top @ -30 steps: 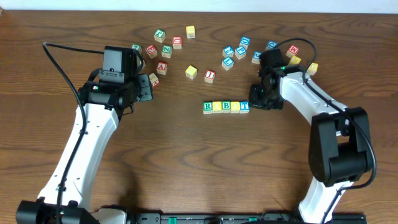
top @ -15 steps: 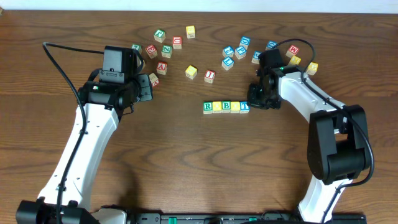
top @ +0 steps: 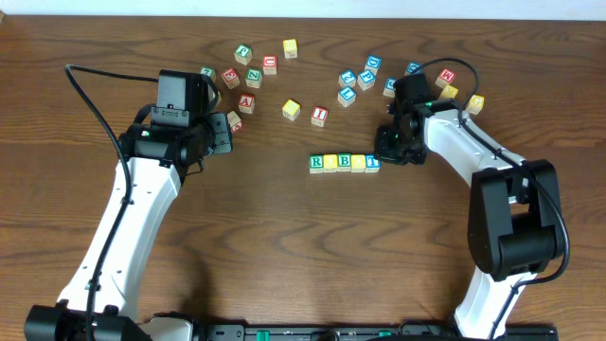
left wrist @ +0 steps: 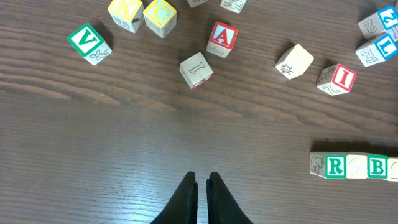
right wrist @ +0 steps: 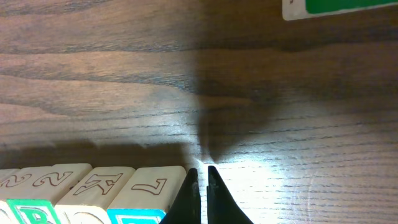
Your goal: Spell out ROBOT
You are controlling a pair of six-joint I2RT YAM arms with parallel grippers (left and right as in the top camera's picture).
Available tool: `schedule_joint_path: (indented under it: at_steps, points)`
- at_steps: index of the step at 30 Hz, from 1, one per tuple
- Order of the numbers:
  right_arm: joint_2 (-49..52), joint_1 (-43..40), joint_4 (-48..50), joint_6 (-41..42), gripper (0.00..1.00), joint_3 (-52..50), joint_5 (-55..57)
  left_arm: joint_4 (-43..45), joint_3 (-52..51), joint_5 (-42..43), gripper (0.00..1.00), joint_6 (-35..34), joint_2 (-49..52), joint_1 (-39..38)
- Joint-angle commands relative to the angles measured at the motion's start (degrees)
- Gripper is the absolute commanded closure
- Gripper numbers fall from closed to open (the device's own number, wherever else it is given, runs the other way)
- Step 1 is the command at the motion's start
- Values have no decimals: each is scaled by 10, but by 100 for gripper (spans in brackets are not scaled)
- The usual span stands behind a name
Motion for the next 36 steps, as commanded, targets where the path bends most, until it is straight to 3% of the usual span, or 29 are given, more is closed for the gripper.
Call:
schedule_joint_path:
  at_steps: [1, 36]
  points:
    - [3, 3, 2, -10, 99, -1, -9, 0, 10, -7, 91, 12, -8, 3]
    - [-35, -3, -10, -44, 97, 23, -8, 0, 11, -8, 92, 15, -11, 3]
